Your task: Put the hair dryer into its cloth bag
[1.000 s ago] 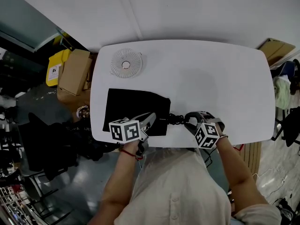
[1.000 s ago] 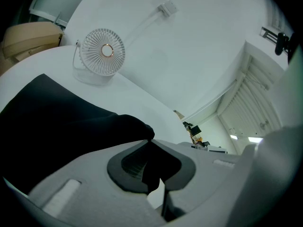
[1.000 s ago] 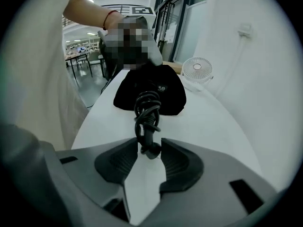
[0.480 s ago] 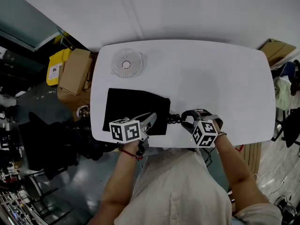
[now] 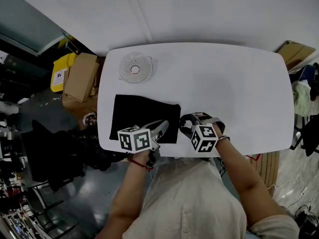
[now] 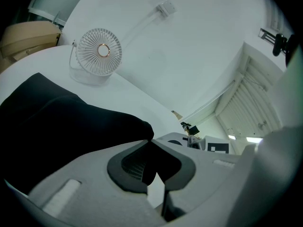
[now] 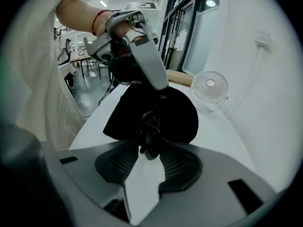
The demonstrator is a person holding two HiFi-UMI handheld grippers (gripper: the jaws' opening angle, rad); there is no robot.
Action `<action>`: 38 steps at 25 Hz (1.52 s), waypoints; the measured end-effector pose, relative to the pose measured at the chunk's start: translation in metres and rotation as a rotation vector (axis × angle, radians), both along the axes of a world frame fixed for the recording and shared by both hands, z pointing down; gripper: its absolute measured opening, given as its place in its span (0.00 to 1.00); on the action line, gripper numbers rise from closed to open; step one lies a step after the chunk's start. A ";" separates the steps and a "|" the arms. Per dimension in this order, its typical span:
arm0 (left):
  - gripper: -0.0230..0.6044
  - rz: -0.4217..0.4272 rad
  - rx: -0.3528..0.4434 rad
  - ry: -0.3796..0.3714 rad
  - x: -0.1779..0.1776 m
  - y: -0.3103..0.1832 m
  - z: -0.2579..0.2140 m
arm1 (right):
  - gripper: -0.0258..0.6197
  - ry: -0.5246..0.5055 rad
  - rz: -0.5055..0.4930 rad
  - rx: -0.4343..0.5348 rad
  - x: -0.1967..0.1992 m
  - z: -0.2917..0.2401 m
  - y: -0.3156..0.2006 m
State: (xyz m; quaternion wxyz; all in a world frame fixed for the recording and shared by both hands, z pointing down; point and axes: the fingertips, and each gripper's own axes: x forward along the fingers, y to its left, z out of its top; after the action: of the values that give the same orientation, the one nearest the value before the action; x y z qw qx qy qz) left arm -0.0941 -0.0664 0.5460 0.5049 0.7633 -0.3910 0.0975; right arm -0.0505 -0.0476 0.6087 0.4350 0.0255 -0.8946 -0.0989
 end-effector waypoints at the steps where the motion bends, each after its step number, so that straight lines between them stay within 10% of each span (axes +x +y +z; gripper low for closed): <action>1: 0.07 0.000 0.001 0.002 0.000 0.000 -0.001 | 0.27 -0.002 0.000 -0.002 -0.005 0.000 0.000; 21: 0.07 0.005 0.015 0.042 0.002 0.000 -0.005 | 0.28 -0.029 0.014 -0.048 -0.078 0.013 0.005; 38: 0.07 -0.004 0.019 0.041 -0.003 -0.004 -0.005 | 0.36 -0.073 0.139 -0.126 -0.054 0.002 -0.002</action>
State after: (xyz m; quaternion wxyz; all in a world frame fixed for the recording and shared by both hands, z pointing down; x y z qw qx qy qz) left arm -0.0968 -0.0707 0.5409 0.5056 0.7693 -0.3830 0.0773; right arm -0.1048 -0.0500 0.6109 0.4087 0.0636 -0.9104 -0.0109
